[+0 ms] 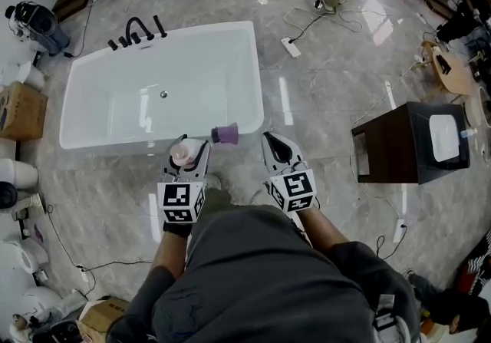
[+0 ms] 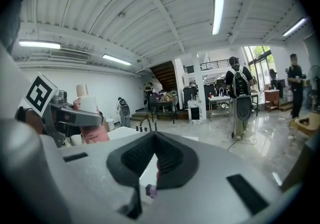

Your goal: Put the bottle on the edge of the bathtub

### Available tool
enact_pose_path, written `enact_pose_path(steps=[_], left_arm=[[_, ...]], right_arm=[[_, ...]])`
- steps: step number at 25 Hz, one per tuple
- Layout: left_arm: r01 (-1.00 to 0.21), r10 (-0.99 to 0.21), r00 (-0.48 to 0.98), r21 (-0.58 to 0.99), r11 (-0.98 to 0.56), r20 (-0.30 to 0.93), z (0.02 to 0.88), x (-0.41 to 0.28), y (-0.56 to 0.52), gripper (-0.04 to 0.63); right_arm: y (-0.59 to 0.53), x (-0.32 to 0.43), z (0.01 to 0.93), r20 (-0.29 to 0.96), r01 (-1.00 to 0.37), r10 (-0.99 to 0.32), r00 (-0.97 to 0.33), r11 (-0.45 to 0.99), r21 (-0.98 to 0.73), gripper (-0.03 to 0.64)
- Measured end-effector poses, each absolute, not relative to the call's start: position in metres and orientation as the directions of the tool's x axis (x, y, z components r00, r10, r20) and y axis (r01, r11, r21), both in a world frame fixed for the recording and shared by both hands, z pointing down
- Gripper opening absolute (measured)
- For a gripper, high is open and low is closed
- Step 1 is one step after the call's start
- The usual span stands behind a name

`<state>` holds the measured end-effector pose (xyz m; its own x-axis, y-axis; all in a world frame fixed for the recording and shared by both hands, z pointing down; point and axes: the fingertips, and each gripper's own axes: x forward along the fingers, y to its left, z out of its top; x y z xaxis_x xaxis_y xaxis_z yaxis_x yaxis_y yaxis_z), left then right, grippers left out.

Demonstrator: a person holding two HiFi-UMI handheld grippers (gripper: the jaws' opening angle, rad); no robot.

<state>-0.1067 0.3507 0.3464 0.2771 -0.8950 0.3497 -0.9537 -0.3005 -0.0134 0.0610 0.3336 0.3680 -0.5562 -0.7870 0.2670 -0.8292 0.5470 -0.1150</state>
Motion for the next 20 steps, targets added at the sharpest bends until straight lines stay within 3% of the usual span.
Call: enact_pose_path(steps=[20], left_arm=[[-0.876,-0.821,0.463,0.029,-0.482,0.333,0.376,-0.170,0.114,0.224]], right_arm=[[0.138,-0.026,0.377,0.341,-0.906,-0.850,-0.401,0.423,-0.012,0.002]])
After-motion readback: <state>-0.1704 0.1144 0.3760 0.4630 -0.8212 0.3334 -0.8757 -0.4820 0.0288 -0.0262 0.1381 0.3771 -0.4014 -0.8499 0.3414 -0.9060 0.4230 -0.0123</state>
